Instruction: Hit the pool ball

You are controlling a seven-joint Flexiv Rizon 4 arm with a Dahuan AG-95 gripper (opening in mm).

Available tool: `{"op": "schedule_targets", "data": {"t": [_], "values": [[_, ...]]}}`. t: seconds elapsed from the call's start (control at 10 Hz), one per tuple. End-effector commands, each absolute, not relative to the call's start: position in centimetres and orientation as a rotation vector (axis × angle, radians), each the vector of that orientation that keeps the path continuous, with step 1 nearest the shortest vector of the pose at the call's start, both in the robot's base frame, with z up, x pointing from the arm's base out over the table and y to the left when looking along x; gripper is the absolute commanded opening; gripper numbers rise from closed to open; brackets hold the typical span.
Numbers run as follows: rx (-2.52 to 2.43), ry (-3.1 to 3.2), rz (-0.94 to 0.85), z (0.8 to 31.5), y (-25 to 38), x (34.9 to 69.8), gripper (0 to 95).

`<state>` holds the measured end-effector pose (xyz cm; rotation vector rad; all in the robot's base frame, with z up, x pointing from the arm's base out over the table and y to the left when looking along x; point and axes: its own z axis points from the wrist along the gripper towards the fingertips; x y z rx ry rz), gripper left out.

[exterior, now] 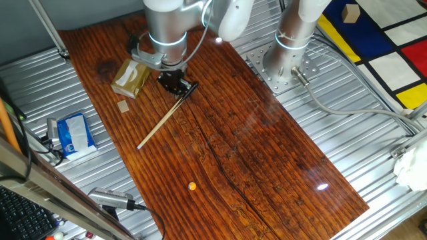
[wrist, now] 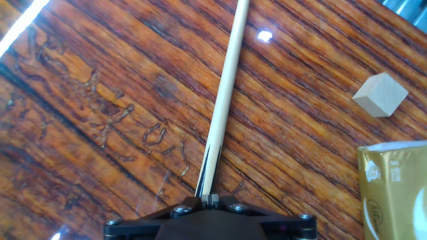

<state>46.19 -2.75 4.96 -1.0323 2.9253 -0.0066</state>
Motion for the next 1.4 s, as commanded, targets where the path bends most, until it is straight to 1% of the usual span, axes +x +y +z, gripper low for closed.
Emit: {"op": "schedule_targets", "data": {"t": [0.1,0.4,0.9,1.4], "values": [[-1.034,2.924,-0.003,5.24,-2.86,46.08,0.0],[-1.022,2.931,-0.010,4.61,-2.61,45.99,0.0],[-1.021,2.929,-0.011,4.48,-2.59,45.95,0.0],[-1.003,2.931,-0.009,4.93,-2.85,45.97,0.0]]}}
